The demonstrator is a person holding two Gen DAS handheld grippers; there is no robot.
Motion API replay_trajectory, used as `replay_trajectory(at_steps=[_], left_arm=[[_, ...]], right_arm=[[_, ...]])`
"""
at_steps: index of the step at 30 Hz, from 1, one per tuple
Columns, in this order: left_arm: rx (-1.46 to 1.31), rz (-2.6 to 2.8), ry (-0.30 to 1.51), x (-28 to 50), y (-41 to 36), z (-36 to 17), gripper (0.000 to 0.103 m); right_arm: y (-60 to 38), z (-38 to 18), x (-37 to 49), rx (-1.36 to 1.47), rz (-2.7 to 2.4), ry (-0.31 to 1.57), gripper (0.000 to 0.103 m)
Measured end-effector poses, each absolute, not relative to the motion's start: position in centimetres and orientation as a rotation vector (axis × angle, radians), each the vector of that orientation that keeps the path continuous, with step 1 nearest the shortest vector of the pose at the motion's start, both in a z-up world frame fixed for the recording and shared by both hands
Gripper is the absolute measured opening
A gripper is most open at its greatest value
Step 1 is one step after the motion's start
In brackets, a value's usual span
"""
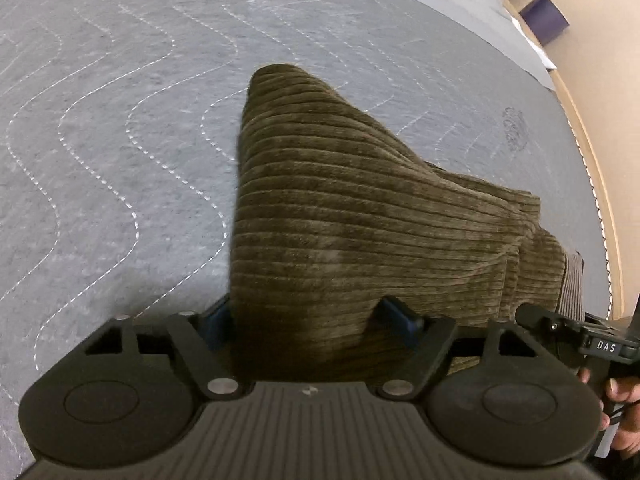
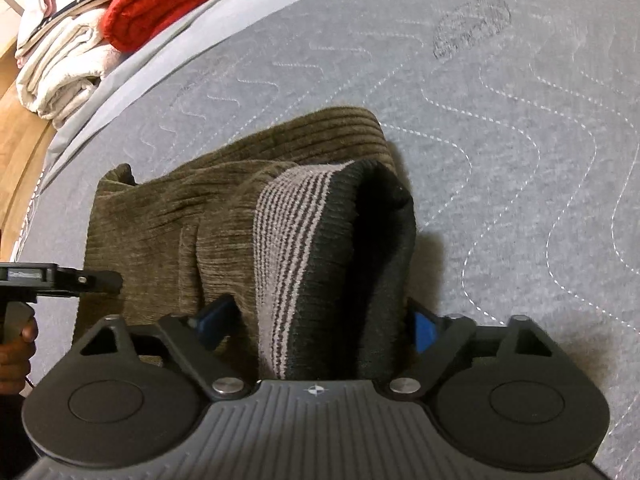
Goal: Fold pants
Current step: 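Lift the waistband end with the right gripper and fold it over the pants, then lay the folded end down and open the right gripper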
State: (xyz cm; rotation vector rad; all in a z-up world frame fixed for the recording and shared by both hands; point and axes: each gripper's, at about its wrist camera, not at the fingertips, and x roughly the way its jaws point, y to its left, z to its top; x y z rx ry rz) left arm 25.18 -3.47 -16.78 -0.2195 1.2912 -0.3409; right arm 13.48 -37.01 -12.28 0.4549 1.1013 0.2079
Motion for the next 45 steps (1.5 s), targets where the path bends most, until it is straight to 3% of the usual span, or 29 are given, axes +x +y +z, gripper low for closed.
replay_trajectory(at_steps=[6, 11, 17, 21, 23, 25, 31, 33, 37, 39, 45], left_arm=[[-0.162, -0.387, 1.216, 24.4, -3.4, -14.3, 0.034], [-0.106, -0.388, 1.093, 23.8, -1.2, -11.0, 0.032], [-0.111, -0.286, 0.986, 23.2, 4.4, -8.2, 0.032], [-0.119, -0.174, 0.922, 22.9, 7.9, -6.7, 0.044], [-0.076, -0.079, 0.864, 22.2, 9.2, -5.8, 0.045], [-0.093, -0.098, 0.853, 21.4, 10.2, -5.3, 0.045], [0.05, -0.317, 0.991, 18.9, 7.7, -7.7, 0.049], [0.204, -0.326, 1.115, 18.0, 5.9, -10.6, 0.058], [0.315, -0.254, 0.999, 15.6, 4.9, -8.7, 0.071], [0.281, -0.229, 0.9, 13.6, 5.3, -6.2, 0.089], [0.203, -0.134, 0.662, 6.0, 4.0, -0.1, 0.09]], right_arm=[[-36.8, -11.0, 13.2, 0.479, 0.225, 1.042, 0.057], [-36.3, -9.4, 13.6, 0.521, 0.272, 0.946, 0.05], [-31.6, -7.7, 15.6, 0.52, 0.408, 0.838, 0.049], [-28.4, -6.5, 17.4, 0.521, 0.437, 0.777, 0.054], [-26.8, -6.4, 18.7, 0.479, 0.368, 0.806, 0.061], [-25.7, -6.5, 19.2, 0.402, 0.28, 0.838, 0.063], [-24.8, -6.5, 18.8, 0.325, 0.192, 0.868, 0.061], [-24.4, -8.0, 18.6, 0.197, 0.114, 0.949, 0.074], [-25.6, -6.4, 17.1, 0.274, 0.053, 0.927, 0.072], [-24.5, -4.4, 15.7, 0.197, 0.018, 0.861, 0.073], [-23.7, 0.7, 7.9, 0.124, 0.073, 0.628, 0.093]])
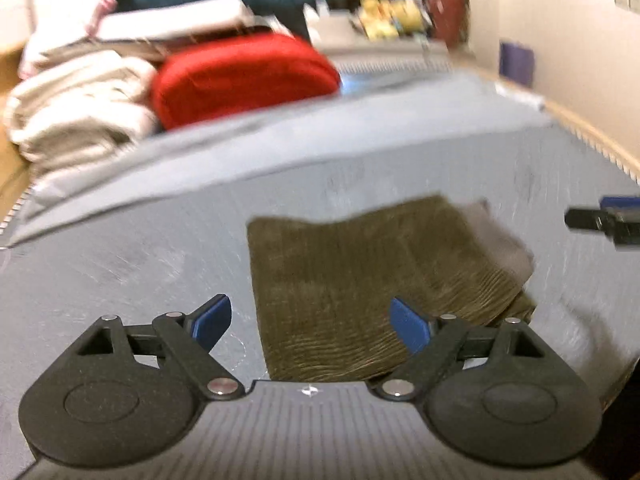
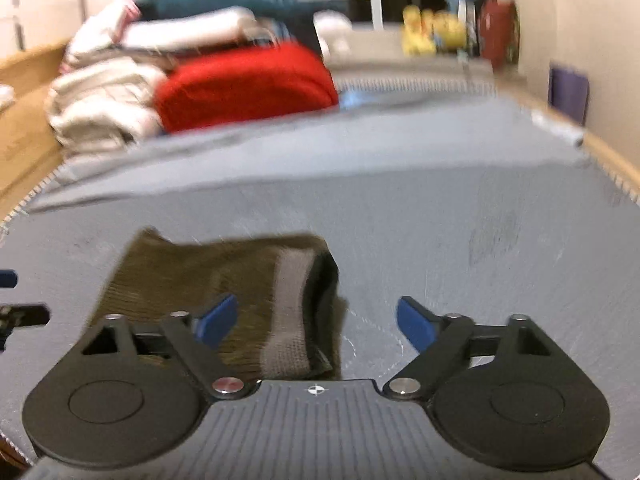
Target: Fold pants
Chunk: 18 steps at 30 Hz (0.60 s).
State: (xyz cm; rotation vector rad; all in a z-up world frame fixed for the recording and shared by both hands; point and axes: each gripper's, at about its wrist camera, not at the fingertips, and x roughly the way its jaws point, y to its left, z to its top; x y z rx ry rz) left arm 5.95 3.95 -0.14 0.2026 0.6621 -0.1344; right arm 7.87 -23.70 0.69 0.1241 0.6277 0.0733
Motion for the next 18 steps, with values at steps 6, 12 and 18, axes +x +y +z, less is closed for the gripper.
replay_trajectory(at_steps=[6, 12, 18], left_arm=[[0.119, -0.054, 0.622, -0.3, 1.4, 0.4, 0.09], [0.125, -0.046, 0.75, -0.4, 0.2, -2.8, 0.091], [0.067, 0.052, 0.753, 1.5, 1.8, -3.6, 0.102]], right_arm=[[-21.5, 2.7, 1.2, 0.068, 0.101, 0.497, 0.098], [-19.9, 1.8, 0.5, 0.004, 0.105, 0.563, 0.098], [-19.5, 1.3, 1.4, 0.053, 0.101, 0.615, 0.098]])
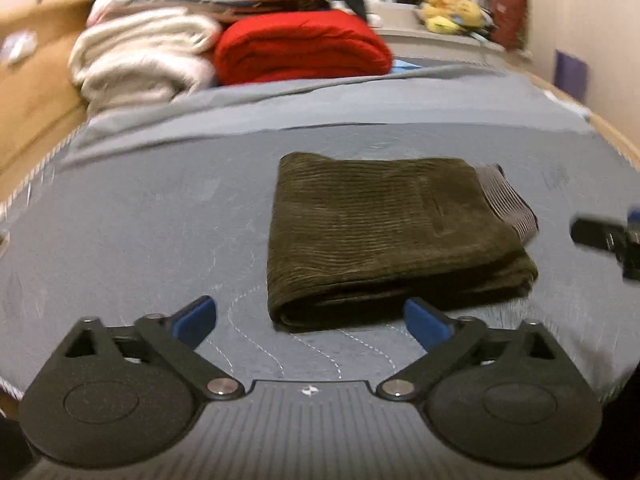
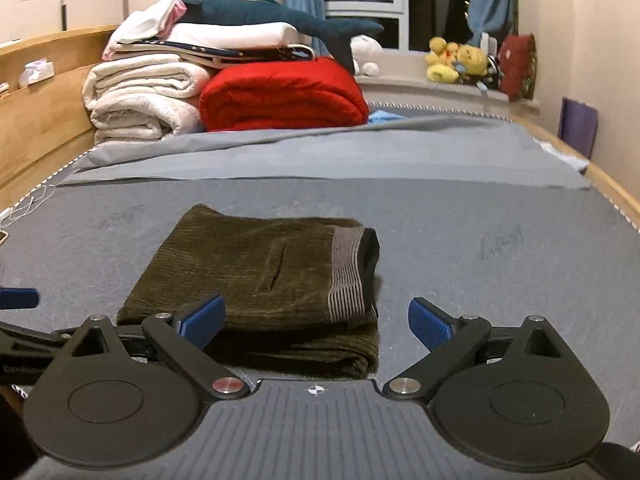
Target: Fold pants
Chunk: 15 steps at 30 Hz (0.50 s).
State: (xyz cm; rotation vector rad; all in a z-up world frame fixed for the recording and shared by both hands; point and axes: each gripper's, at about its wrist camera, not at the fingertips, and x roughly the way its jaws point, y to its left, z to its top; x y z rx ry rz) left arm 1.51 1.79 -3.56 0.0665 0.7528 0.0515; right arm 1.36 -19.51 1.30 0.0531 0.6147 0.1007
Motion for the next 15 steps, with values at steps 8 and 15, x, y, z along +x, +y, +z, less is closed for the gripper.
replay_trajectory(at_steps=[8, 15], left_arm=[[0.04, 0.069, 0.744, 2.4, 1.5, -3.9, 0.102], [0.016, 0.047, 0.759, 2.9, 1.8, -4.2, 0.102]], right_arm=[[-19.7, 0.2, 2.0, 0.074, 0.107, 0.659, 0.098], [-19.5, 0.0, 2.2, 0.061, 0.116, 0.661, 0.098]])
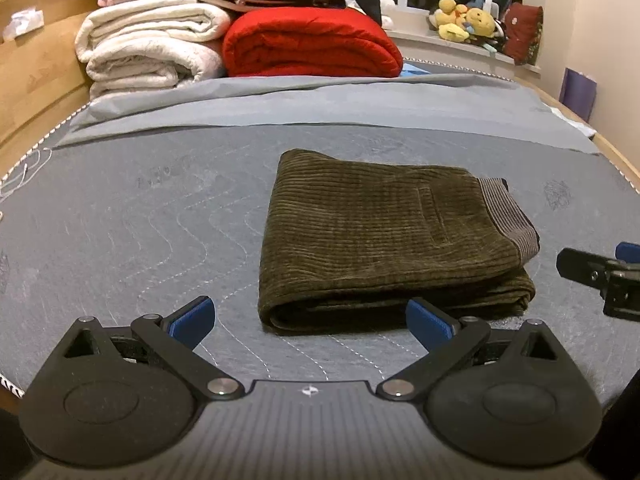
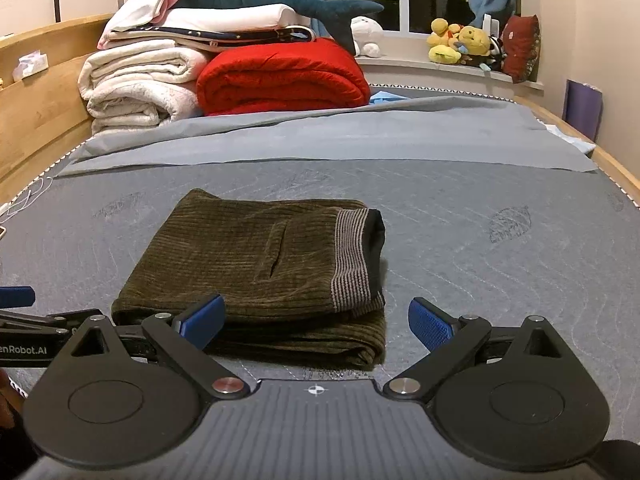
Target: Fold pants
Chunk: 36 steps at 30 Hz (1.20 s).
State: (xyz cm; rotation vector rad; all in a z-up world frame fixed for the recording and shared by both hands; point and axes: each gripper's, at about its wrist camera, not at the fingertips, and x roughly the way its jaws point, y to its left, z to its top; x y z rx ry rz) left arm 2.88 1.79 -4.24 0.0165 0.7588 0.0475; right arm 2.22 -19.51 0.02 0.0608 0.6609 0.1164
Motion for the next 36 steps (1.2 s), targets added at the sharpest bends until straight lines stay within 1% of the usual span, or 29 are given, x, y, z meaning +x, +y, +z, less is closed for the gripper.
replay_trajectory(at_steps=[12, 36], left_arm=[[-0.037, 0.08, 0.804, 3.7, 2.46, -4.29, 0.102], [-0.014, 0.072, 0.797, 3.66, 2.01, -4.45, 0.102]], right_arm=[[-19.27, 0.02, 2.39, 0.041, 0.123, 0.66, 0.098], [-18.86, -0.07, 2.55, 0.009, 0.129, 0.66, 0.098]])
